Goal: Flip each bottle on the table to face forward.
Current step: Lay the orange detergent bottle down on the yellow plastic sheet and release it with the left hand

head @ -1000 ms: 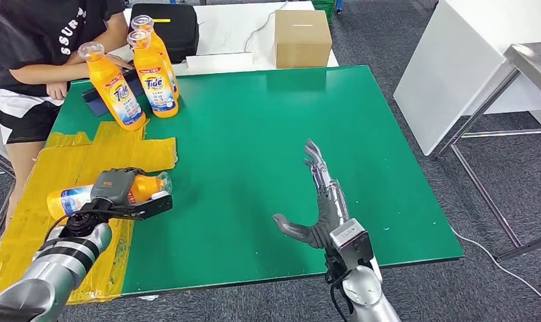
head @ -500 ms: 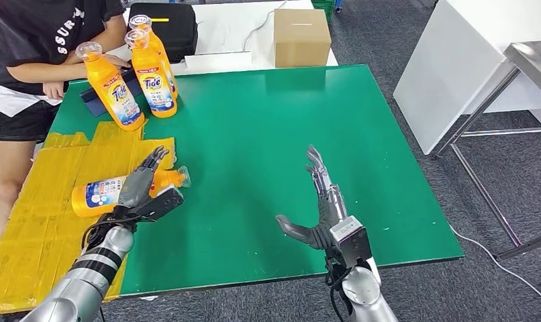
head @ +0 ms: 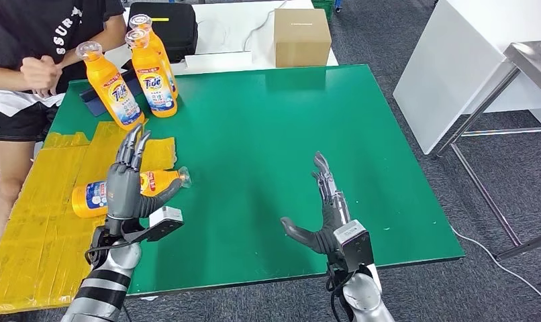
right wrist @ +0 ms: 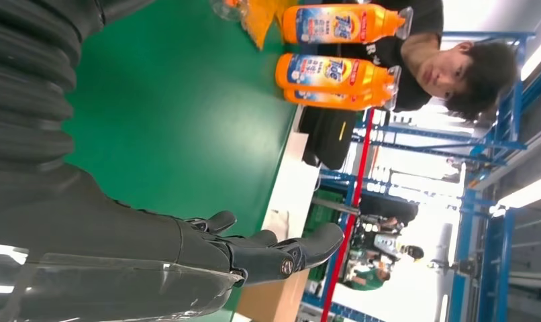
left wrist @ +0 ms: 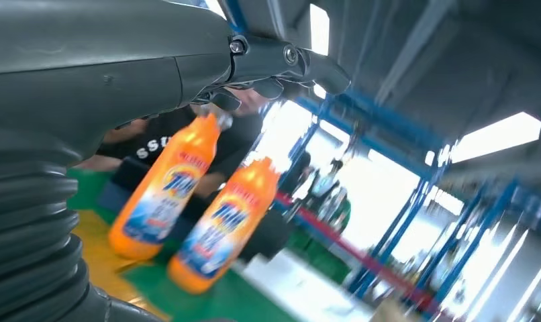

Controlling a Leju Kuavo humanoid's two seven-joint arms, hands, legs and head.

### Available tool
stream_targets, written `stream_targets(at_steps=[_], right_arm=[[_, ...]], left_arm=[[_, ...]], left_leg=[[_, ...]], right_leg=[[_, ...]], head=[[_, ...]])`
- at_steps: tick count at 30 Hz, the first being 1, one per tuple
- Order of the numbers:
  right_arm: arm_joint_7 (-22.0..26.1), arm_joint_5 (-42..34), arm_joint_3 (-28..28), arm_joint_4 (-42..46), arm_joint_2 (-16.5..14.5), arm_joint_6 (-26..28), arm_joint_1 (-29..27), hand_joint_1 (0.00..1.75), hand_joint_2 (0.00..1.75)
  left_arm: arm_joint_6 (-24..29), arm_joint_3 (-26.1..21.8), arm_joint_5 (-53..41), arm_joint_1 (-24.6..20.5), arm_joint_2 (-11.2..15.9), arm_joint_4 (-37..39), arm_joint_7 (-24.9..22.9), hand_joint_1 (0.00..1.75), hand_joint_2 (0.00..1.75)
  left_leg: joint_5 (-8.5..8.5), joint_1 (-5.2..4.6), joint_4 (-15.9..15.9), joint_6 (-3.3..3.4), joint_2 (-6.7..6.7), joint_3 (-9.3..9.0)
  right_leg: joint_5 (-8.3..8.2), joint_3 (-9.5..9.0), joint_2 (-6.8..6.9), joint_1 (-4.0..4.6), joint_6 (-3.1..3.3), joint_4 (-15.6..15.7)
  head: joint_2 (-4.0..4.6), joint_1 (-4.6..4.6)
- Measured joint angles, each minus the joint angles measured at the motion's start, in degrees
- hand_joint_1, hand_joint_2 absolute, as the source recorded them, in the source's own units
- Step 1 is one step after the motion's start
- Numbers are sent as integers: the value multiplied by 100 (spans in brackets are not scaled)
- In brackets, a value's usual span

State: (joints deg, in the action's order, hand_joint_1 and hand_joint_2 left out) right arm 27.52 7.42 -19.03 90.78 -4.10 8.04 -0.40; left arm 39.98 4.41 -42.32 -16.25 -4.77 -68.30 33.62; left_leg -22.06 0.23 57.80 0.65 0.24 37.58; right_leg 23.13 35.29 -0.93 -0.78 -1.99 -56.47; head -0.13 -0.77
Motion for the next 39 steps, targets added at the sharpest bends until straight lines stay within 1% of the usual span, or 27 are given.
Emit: stream_targets(at_steps=[3, 5, 7, 9, 11, 12, 13, 15, 20, 24, 29, 33, 39], right_arm=[[0, 69, 39, 80, 5, 119, -109, 0, 175], [0, 86, 83, 169, 13, 184, -224, 0, 175], [-1, 96, 165, 280, 20, 231, -372, 0, 175], [-4, 129, 279, 382, 29, 269, -528, 0, 175], [-10, 172, 380, 457, 40, 296, -659, 0, 175], [-16, 186, 420, 484, 44, 299, -709, 0, 175], [-24, 196, 454, 506, 47, 299, -750, 0, 175], [-38, 209, 505, 538, 51, 290, -803, 0, 175], [-49, 214, 578, 570, 54, 278, -841, 0, 175], [-55, 215, 599, 580, 55, 269, -857, 0, 0], [-107, 198, 605, 580, 69, 165, -854, 0, 0], [-133, 172, 622, 579, 131, -113, -833, 0, 0], [-138, 181, 639, 578, 222, -293, -816, 0, 0]], left_arm=[[-197, 94, 1096, 278, -57, -683, 70, 0, 175], [-566, 248, 1827, 504, -52, -1165, 1, 0, 175], [-1217, 445, 2520, 763, -23, -1615, -217, 0, 175], [-2192, 634, 3263, 1036, 40, -1908, -614, 0, 175], [-3086, 784, 3869, 1292, 104, -2029, -972, 0, 175], [-3378, 845, 4049, 1402, 126, -2045, -1083, 0, 175], [-3568, 897, 4168, 1499, 143, -2047, -1154, 0, 175], [-3786, 971, 4331, 1645, 176, -2047, -1246, 0, 175], [-3932, 1041, 4456, 1808, 252, -2046, -1298, 0, 175], [-3979, 1054, 4514, 1843, 276, -2046, -1358, 0, 175], [-4388, 1055, 4593, 1882, 395, -2040, -1471, 0, 175], [-4705, 1016, 4441, 1884, 571, -2031, -1442, 0, 175], [-4822, 865, 4361, 1884, 691, -2031, -1388, 0, 175]], left_leg=[[-1, 1, 0, 0, -1, -1], [-1, 1, 0, 0, 0, -1], [-4, 2, 0, 0, 1, -1], [-9, 2, -1, -1, 1, -1], [-15, 2, -1, -3, 0, -1], [-16, 2, -1, -4, -1, -1], [-17, 2, -1, -5, -1, -1], [-17, 2, -1, -4, -1, -2], [-17, 2, -1, -3, 0, -3], [-16, 2, -1, -3, 0, -3], [-16, 2, -1, -3, 0, -3], [-17, 2, -1, -4, 0, -3], [-16, 2, -1, -3, 1, -3]], right_leg=[[0, 0, 0, 2, 0, 1], [2, 0, 0, 5, 0, 1], [7, -2, 0, 6, -2, 1], [12, -2, 0, 5, -3, 1], [14, -1, 0, 4, -4, 1], [15, 0, 0, 4, -4, 1], [15, 0, 0, 3, -4, 1], [15, 1, 0, 2, -4, 2], [15, 0, 0, 3, -4, 2], [15, -2, 0, 3, -4, 1], [15, -2, 0, 3, -4, 1], [16, -2, 0, 3, -4, 1], [16, -3, 0, 3, -4, 1]], head=[[0, -3], [0, -3], [0, -2], [0, -2], [0, -2], [0, -2], [0, -2], [0, -2], [0, -2], [0, -2], [0, -2], [0, -2], [0, -2]])
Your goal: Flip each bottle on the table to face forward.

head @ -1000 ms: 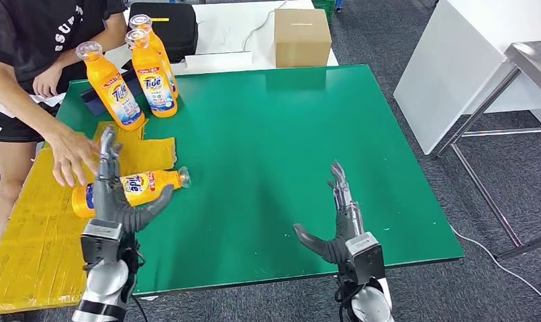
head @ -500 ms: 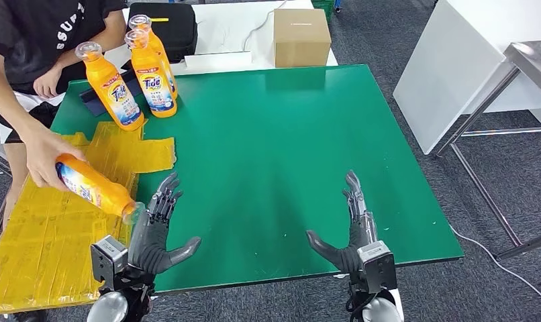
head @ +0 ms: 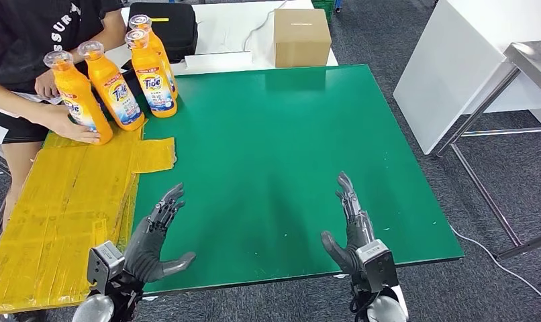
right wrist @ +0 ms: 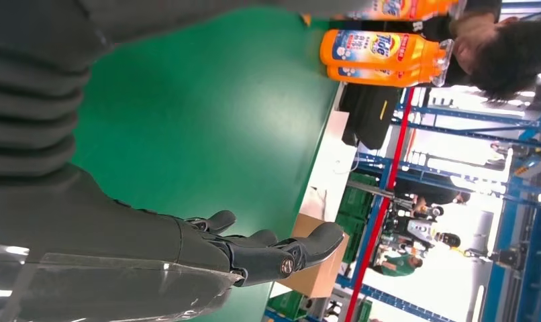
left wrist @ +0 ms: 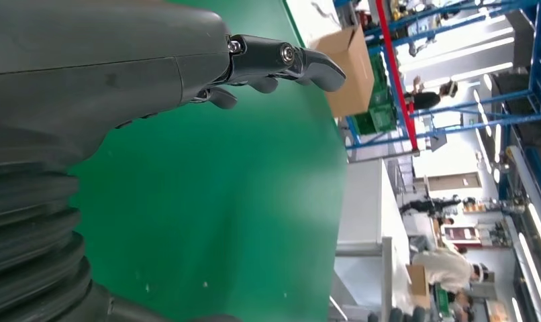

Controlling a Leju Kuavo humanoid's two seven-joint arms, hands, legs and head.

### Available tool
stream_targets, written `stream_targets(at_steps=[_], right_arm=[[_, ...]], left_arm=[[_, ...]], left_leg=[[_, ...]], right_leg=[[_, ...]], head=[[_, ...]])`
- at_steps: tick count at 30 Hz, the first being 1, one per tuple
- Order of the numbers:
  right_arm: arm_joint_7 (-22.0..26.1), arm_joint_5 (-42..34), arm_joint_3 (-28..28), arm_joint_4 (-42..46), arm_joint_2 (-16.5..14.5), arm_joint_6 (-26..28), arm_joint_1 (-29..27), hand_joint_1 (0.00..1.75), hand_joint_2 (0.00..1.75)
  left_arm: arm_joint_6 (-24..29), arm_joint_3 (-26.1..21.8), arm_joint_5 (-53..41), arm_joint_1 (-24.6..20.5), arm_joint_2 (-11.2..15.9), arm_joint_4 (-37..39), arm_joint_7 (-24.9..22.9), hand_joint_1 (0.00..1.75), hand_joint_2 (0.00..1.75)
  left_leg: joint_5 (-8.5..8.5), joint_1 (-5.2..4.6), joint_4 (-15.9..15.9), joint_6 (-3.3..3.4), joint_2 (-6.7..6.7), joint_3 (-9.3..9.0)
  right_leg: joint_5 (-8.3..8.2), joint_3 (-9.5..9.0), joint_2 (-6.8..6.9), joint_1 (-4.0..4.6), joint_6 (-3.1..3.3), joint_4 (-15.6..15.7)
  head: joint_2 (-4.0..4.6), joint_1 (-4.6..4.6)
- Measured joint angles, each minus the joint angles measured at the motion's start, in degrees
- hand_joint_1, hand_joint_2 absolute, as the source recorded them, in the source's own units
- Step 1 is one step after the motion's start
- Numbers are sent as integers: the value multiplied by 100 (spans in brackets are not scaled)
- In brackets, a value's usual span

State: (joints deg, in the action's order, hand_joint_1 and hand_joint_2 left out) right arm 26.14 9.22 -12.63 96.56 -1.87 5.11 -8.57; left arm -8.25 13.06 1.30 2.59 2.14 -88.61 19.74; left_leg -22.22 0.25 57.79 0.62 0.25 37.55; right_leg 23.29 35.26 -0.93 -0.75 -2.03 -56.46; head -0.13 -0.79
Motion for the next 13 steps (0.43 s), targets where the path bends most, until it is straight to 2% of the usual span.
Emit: stream_targets(at_steps=[13], right_arm=[[-38, -42, 9, 0, 62, -269, -7, 0, 0]], left_arm=[[-233, -136, 65, 103, 38, -8, -9, 0, 175]], left_leg=[[-1, 0, 0, 0, -1, 0]], right_leg=[[0, 1, 0, 0, 0, 0]], head=[[0, 0]])
